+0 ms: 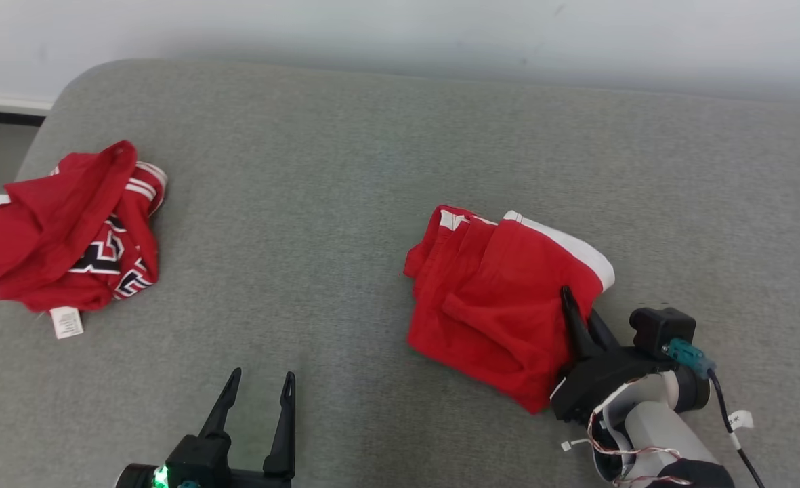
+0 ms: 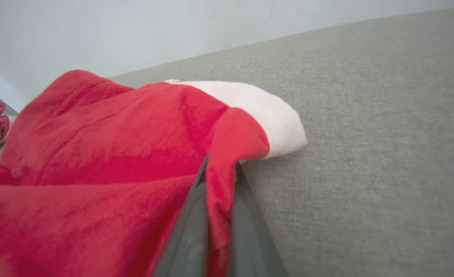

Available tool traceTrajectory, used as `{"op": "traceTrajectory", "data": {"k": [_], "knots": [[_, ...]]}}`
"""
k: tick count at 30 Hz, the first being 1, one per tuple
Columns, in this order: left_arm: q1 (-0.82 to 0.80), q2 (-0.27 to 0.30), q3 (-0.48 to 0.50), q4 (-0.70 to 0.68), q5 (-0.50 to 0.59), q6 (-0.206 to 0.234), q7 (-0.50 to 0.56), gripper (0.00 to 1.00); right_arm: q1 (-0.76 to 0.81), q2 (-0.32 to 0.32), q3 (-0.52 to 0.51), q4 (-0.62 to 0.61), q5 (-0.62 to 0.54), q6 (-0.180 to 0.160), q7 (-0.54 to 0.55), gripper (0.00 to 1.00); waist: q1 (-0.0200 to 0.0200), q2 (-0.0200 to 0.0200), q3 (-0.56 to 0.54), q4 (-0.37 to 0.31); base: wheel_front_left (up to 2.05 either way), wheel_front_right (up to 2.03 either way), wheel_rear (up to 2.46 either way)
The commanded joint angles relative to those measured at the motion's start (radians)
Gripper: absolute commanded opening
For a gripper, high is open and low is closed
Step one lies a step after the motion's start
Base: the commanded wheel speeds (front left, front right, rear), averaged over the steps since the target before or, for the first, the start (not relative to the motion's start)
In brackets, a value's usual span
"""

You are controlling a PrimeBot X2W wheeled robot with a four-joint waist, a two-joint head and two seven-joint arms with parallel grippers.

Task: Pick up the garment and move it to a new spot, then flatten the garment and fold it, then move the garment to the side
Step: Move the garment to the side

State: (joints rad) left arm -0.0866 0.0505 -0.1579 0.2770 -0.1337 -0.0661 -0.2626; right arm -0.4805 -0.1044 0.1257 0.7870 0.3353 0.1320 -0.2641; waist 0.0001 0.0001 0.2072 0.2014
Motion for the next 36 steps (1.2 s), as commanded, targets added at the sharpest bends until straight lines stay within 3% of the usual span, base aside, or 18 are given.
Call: {"op": "traceTrajectory", "data": {"k": [1, 12, 25, 30, 36], "knots": [[-0.003, 0.000, 0.002, -0.002, 0.001, -0.004, -0.003, 1.00, 0.028, 0.008, -0.004, -0.004, -0.006, -0.003, 0.000, 0.00, -0.0001, -0.0001, -0.032, -0.076, 0.00, 0.00, 0.00], [-0.064, 0.000, -0.026, 0.000, 0.033, -0.033, -0.003, 1.00, 0.075, 0.024, -0.009, -0.070, 0.002, -0.003, 0.000, 0.00, -0.0001, -0.0001, -0.031, -0.389, 0.00, 0.00, 0.00], [-0.121, 0.002, -0.045, 0.013, 0.070, -0.056, -0.003, 1.00, 0.093, 0.043, 0.000, -0.114, 0.023, -0.003, 0.000, 0.00, -0.0001, -0.0001, 0.020, -0.667, 0.00, 0.00, 0.00], [-0.138, 0.003, -0.048, 0.005, 0.077, -0.060, -0.003, 1.00, 0.083, 0.050, 0.006, -0.130, 0.028, -0.003, 0.000, 0.00, -0.0001, -0.0001, 0.045, -0.703, 0.00, 0.00, 0.00], [-0.157, 0.003, -0.073, -0.011, 0.084, -0.065, -0.003, 1.00, 0.053, 0.036, 0.017, -0.143, -0.004, -0.003, 0.000, 0.00, -0.0001, -0.0001, 0.082, -0.679, 0.00, 0.00, 0.00]]}}
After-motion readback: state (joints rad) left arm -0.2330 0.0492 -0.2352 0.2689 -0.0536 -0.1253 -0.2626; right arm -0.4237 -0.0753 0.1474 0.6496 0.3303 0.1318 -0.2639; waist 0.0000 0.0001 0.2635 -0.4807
